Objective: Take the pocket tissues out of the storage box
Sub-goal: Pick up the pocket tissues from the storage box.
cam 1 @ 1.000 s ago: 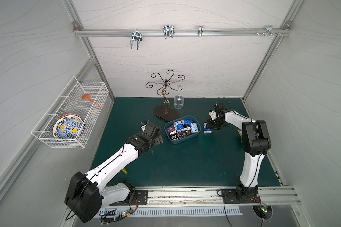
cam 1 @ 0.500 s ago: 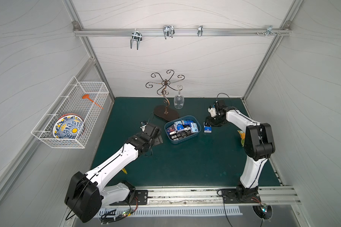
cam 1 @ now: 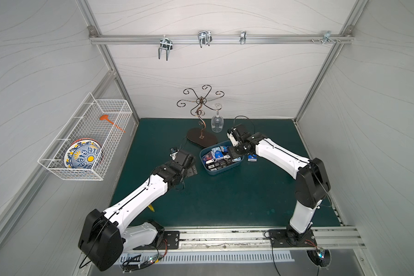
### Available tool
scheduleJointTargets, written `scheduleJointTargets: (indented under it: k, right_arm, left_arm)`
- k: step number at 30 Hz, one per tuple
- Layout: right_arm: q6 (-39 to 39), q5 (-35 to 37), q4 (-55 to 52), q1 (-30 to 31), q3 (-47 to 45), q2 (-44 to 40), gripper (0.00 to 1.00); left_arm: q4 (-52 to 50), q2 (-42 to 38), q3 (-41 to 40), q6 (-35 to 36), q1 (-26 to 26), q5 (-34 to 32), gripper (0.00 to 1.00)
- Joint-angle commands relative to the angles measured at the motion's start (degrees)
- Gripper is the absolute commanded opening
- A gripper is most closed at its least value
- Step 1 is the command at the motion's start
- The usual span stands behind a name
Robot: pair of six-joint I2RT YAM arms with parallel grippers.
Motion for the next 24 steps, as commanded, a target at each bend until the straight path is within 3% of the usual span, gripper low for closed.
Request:
scheduleJointTargets:
  k: [1, 9, 15, 19, 24]
  right_arm:
    - [1.9, 6.6, -0.1, 0.5, -0.4, 2.4, 0.63]
    - [2.6, 8.9, 0.2, 0.8, 1.3, 9.3, 0.63]
    - [2.9, 8.5, 1.0, 0.8, 1.7, 11.2, 0.52]
    - [3.4, 7.4, 2.1, 0.9, 1.1, 9.9, 0.37]
    - [5.0, 3.4, 4.8, -0.4, -1.0, 4.8, 0.34]
  left_arm:
    - [-0.1, -1.0, 2.6, 0.3, -0.2, -0.6, 0.88]
    - [-0.7, -2.3, 2.4, 0.4, -0.3, -1.2, 0.89]
    - [-0.7, -2.7, 2.4, 0.5, -0.3, -1.6, 0.89]
    - [-0.4, -2.6, 2.2, 0.5, -0.3, -1.6, 0.89]
    - [-0.4, -2.6, 2.1, 0.4, -0.3, -1.5, 0.89]
